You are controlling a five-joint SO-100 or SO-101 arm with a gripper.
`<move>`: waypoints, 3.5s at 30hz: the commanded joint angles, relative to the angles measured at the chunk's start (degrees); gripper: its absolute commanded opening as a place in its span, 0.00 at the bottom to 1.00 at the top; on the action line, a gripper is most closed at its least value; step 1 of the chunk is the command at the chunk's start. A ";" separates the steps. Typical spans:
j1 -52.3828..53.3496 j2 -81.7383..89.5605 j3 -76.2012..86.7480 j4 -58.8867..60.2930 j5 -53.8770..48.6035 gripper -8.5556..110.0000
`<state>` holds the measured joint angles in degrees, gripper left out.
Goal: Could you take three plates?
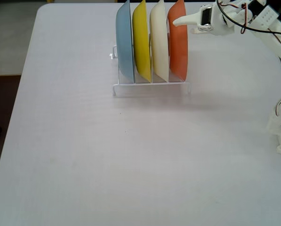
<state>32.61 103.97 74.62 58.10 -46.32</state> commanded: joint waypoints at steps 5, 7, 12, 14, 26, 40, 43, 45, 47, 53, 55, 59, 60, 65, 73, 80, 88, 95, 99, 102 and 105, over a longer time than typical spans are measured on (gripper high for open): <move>0.53 -4.31 -8.96 0.53 -1.05 0.21; 0.53 -5.63 -11.60 2.20 -1.14 0.12; 0.44 -6.59 -16.17 5.01 -0.18 0.07; 0.53 -6.68 -18.37 5.10 0.26 0.07; -1.05 -6.68 -37.97 8.61 8.53 0.07; -6.50 -0.18 -52.12 15.21 21.09 0.07; -9.14 1.93 -52.12 15.29 25.14 0.07; -11.07 3.16 -52.12 15.91 28.83 0.07; -13.27 4.48 -52.12 17.49 33.05 0.07; -19.86 7.47 -52.03 19.86 42.63 0.07; -22.85 7.65 -51.94 19.16 44.38 0.07; -29.44 7.65 -50.45 15.47 47.90 0.07; -30.94 7.65 -49.66 13.80 48.52 0.07; -35.77 7.65 -42.19 1.14 48.34 0.07; -40.25 6.42 -28.83 -21.97 46.23 0.07; -40.25 -0.18 -25.31 -37.09 45.79 0.07; -39.99 -8.70 -25.31 -49.13 46.76 0.07; -39.20 -12.13 -25.31 -53.53 46.85 0.07; -38.94 -12.74 -25.31 -53.70 46.85 0.07; -38.58 -12.92 -25.31 -53.70 47.11 0.07; -38.32 -12.74 -24.52 -53.70 47.81 0.07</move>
<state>-6.15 89.82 50.54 6.68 0.88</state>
